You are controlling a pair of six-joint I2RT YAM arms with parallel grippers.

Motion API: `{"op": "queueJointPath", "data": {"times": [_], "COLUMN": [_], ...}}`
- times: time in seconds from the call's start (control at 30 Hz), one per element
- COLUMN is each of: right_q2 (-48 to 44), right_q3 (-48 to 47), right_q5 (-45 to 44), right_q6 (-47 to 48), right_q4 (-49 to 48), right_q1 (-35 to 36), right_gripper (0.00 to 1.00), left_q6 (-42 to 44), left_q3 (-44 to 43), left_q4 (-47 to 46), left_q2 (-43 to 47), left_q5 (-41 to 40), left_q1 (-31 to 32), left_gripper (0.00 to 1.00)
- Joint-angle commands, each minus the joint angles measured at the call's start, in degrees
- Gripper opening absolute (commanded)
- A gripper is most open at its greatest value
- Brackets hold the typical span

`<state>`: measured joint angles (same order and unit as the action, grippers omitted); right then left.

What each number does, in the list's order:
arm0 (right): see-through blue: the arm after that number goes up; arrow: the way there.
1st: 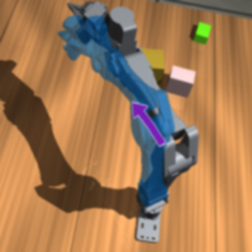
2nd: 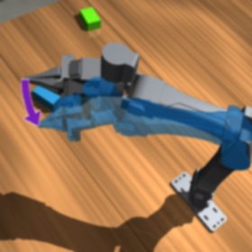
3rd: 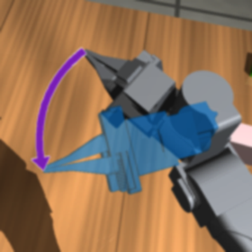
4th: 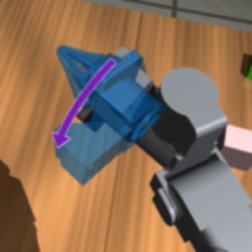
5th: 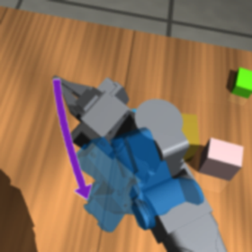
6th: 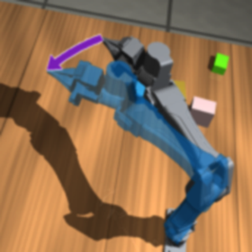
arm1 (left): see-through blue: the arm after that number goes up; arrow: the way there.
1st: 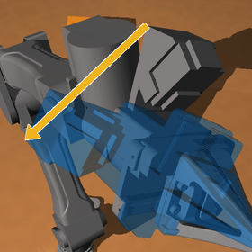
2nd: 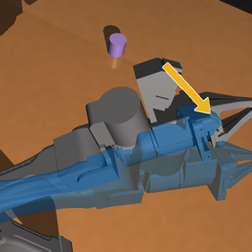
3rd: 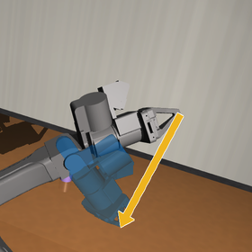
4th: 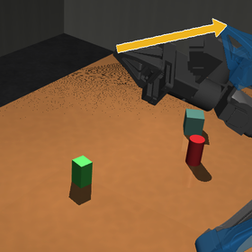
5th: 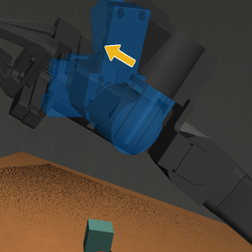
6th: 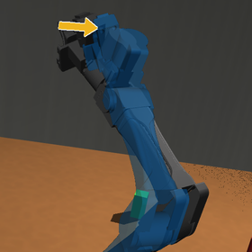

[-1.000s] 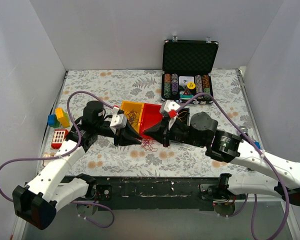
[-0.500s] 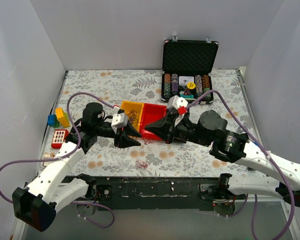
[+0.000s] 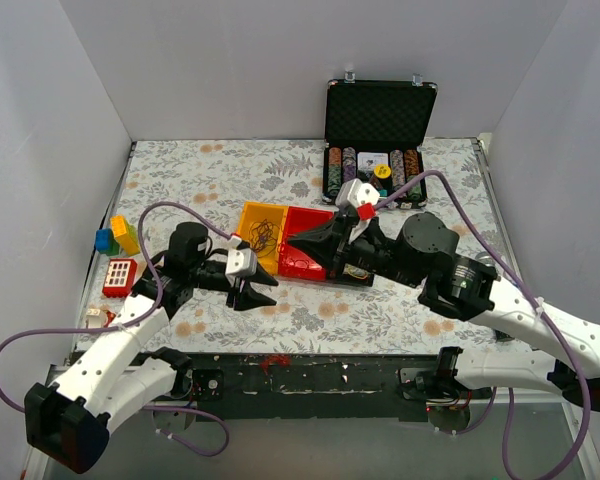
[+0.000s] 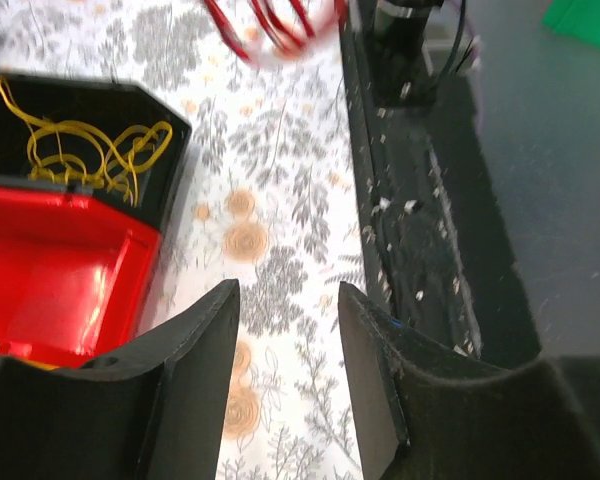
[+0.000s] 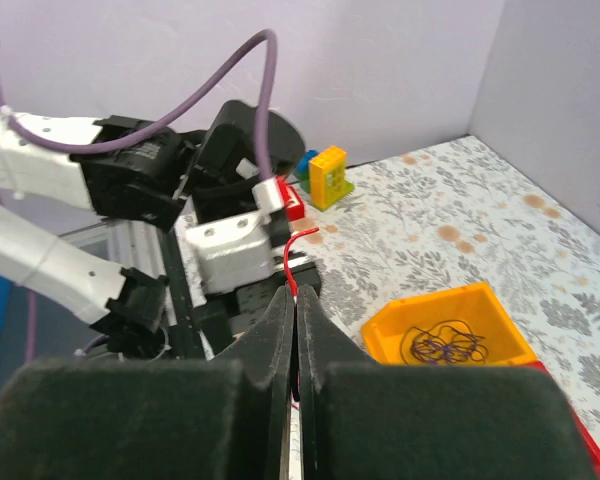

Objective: Untangle the cables

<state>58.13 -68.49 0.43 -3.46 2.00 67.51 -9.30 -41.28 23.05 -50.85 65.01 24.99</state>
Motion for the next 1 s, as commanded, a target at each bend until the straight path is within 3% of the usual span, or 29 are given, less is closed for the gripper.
{"op": "queueJointPath", "data": {"times": [0.0, 0.13, 0.3, 0.47, 0.57, 0.73, 0.77, 0.97], "right_q2": [1.3, 4.1, 10.0, 19.2, 25.3, 33.9, 35.4, 33.0], "right_q3": [-0.5, 1.9, 4.9, 3.8, 2.2, -0.8, -2.2, -2.6], "right_q5": [-8.1, -9.6, -3.8, 3.1, 4.1, 4.7, 4.2, 0.5], "right_q6": [2.4, 2.1, -1.2, -2.2, -2.9, -3.8, -4.1, -6.0], "right_q4": [1.2, 0.9, -3.5, -5.9, -6.0, -4.5, -2.7, 0.9], "right_q1": [-0.4, -4.8, -15.7, -22.3, -24.5, -25.7, -25.6, -25.3], "right_gripper": [0.01, 0.01, 0.01, 0.01, 0.01, 0.01, 0.08, 0.76], "left_q6": [17.8, 27.0, 26.6, 17.4, 9.8, -3.2, -4.8, -14.2], "left_q3": [3.4, 3.9, 3.0, 2.2, 2.2, -0.6, -1.5, -7.1], "left_q4": [10.2, 15.6, 16.7, 13.4, 8.8, 2.6, 2.3, 0.2], "left_q2": [1.1, 1.7, 0.8, 0.9, 2.0, 0.9, 0.1, -6.2], "left_q5": [-6.6, -6.2, -8.5, -12.2, -15.3, -22.0, -23.1, -22.6], "left_q1": [0.2, 0.2, 0.3, 0.3, 0.4, 0.0, -0.5, -8.1], "left_gripper": [0.44, 0.47, 0.53, 0.68, 0.83, 0.88, 0.88, 0.89]}}
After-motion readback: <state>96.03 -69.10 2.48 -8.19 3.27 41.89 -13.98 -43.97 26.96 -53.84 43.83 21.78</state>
